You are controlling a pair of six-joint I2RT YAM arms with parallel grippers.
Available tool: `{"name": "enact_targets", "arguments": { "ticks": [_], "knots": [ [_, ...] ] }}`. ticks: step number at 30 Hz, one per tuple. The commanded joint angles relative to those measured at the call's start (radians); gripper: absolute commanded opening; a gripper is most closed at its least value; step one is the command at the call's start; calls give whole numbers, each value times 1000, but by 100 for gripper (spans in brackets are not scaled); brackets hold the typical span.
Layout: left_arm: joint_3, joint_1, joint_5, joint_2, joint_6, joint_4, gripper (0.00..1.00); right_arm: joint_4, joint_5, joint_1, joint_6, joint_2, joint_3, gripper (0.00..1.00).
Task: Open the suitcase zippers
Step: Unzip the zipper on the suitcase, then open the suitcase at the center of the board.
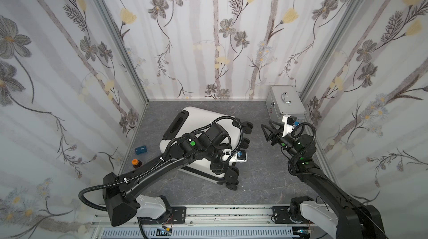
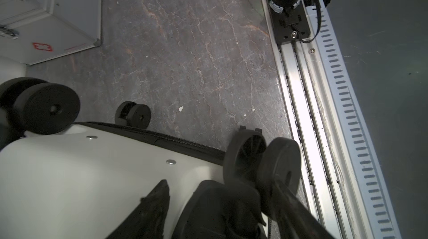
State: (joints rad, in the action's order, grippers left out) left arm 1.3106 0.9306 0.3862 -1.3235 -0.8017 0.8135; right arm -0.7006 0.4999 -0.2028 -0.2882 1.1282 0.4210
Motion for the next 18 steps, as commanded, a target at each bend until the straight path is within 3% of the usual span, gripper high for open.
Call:
{"name": "enact_targets", "arguments": {
  "ticks": [1,5,10,13,18],
  "knots": [
    [-37,-34,-62,50,88,-144,100,127,-1,-45,131,-76,-34,65],
    [-133,-70,-233,130,214,-313,100,250,17,-144,218,-175,-39,67],
    [-236,-107,-555,197,366,-416,100,363,24,-324,231,-256,-46,75],
    [-279,-118,-637,228,412,-434,100,443,-18,-437,212,-255,-36,79],
    [-334,-121,-653,280,453,-477,100,496,-117,-611,179,-230,-36,82]
  ]
}}
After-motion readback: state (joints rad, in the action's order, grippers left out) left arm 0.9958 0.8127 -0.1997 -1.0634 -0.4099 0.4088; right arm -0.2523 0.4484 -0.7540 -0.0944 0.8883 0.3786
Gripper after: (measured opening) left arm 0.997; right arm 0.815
